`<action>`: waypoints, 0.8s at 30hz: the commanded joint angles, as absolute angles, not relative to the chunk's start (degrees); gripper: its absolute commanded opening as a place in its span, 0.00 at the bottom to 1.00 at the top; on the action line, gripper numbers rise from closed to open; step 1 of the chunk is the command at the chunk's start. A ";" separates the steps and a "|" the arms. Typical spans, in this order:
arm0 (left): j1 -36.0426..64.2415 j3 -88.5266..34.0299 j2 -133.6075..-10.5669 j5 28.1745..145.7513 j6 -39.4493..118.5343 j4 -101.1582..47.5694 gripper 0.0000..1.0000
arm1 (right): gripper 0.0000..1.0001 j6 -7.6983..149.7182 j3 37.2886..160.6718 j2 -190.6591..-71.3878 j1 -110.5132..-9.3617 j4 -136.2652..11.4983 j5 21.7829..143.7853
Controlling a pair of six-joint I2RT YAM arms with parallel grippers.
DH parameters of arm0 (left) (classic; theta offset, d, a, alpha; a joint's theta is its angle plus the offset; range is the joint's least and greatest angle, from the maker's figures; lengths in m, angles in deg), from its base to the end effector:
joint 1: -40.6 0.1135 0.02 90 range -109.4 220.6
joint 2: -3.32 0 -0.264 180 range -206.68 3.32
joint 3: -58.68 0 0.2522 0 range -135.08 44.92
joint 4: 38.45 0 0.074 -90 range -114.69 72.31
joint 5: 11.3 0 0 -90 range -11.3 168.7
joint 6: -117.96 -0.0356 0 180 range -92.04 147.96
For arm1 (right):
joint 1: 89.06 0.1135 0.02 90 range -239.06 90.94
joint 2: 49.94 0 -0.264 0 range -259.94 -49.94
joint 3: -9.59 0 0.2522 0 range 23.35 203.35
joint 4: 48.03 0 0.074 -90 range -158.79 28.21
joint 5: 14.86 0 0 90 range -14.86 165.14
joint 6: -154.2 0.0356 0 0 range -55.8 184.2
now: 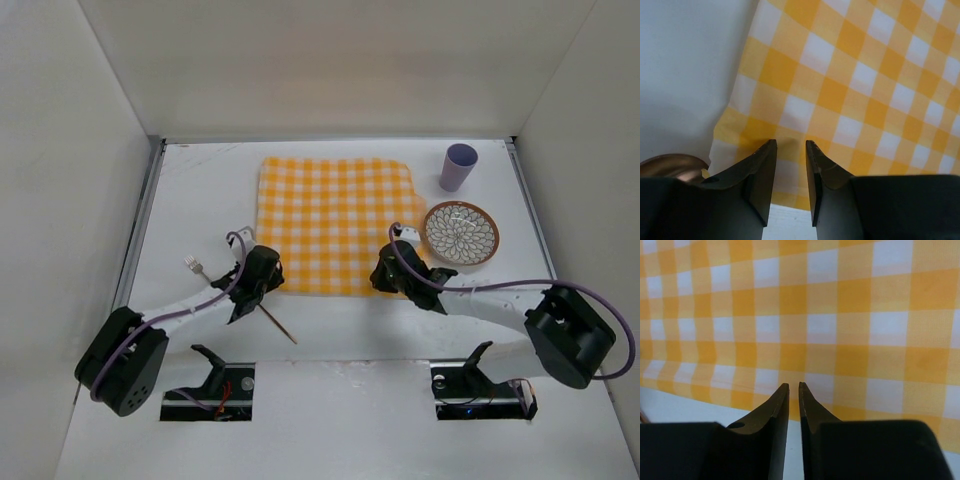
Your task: Set the dinner table for one person
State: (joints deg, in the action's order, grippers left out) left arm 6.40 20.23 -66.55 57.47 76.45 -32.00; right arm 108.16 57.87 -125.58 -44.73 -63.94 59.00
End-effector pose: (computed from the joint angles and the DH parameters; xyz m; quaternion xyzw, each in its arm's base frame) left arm 0.1966 -0.1180 0.1641 -0.1901 0.8660 -0.1611 0.4335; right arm 0.1910 0.1727 0.1792 0.0527 0.9091 0.1810 0.3715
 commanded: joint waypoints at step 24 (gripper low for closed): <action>-0.14 19.08 -51.43 54.71 68.14 -43.31 0.45 | 0.59 109.98 57.71 -100.23 -67.20 -74.26 50.53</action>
